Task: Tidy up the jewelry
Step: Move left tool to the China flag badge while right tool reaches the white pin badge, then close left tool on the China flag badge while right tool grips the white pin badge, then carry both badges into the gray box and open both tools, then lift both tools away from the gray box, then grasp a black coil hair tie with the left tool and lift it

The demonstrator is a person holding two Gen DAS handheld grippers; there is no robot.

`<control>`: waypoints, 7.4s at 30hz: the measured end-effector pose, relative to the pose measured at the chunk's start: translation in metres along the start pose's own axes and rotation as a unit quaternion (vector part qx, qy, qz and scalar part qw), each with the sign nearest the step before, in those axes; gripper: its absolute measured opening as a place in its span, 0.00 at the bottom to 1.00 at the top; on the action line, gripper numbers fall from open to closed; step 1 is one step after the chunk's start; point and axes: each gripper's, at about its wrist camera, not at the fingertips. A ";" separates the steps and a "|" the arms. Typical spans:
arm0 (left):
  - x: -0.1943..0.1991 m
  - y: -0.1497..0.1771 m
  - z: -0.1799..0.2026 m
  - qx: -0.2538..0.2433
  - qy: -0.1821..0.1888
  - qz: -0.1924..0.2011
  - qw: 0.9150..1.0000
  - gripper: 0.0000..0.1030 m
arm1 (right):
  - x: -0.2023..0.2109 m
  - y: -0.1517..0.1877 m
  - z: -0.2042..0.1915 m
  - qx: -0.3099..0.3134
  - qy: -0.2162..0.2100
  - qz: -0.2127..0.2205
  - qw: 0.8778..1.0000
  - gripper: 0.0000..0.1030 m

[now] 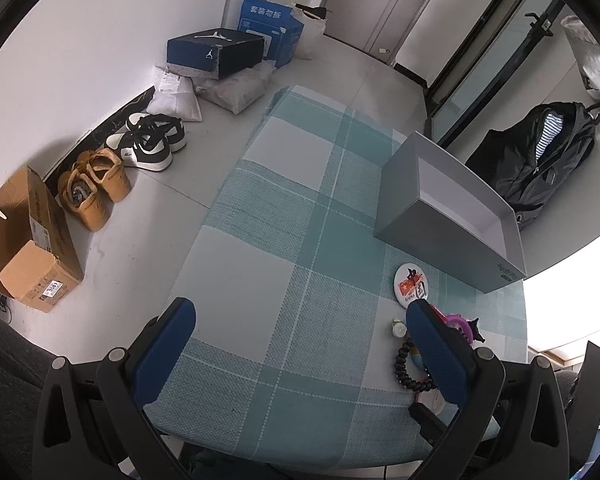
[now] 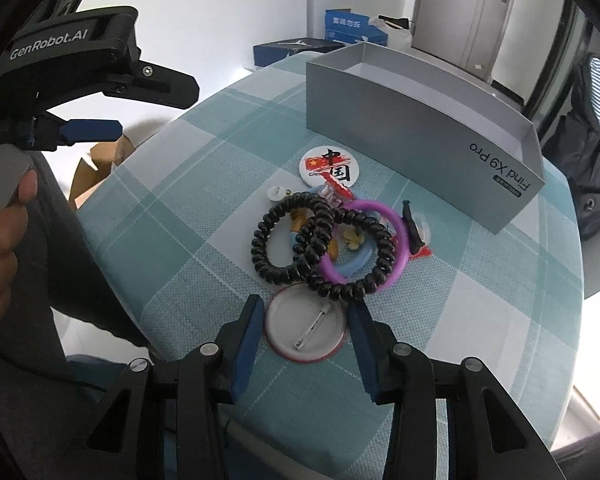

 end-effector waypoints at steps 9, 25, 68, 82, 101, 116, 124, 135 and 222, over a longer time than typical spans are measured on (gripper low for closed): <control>-0.005 0.002 0.004 -0.004 0.032 -0.017 0.999 0.99 | 0.015 0.001 0.018 -0.033 -0.054 0.010 0.998 0.41; -0.037 -0.016 0.064 -0.106 0.005 -0.084 0.991 0.99 | 0.051 0.025 0.067 -0.119 -0.067 0.039 0.990 0.41; -0.052 -0.019 0.068 -0.139 -0.062 -0.176 0.973 0.36 | 0.076 0.034 0.116 -0.206 -0.110 0.097 0.967 0.41; 0.002 -0.063 0.073 -0.091 0.065 -0.129 0.985 0.36 | 0.088 -0.029 0.138 -0.225 -0.129 0.127 0.957 0.41; -0.078 -0.112 0.092 -0.043 0.182 -0.219 0.958 0.36 | 0.030 -0.118 0.161 -0.199 -0.110 0.082 0.970 0.41; -0.106 -0.121 0.099 -0.038 0.186 -0.257 0.948 0.37 | -0.013 -0.129 0.170 -0.190 -0.114 0.021 0.975 0.41; -0.094 -0.129 0.093 -0.016 0.204 -0.239 0.949 0.80 | 0.002 -0.125 0.175 -0.195 -0.109 0.053 0.973 0.73; -0.054 -0.117 0.101 -0.089 0.129 -0.162 0.974 0.80 | 0.037 -0.107 0.180 -0.216 -0.076 0.101 0.968 0.93; -0.030 0.031 0.058 -0.148 0.085 -0.107 0.979 0.32 | 0.068 0.015 0.115 -0.227 -0.031 0.108 0.967 1.00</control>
Point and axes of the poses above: each gripper's, at about its wrist camera, not at the fingertips, and x roughly against the way its jaws point, z to its right, y to its underside
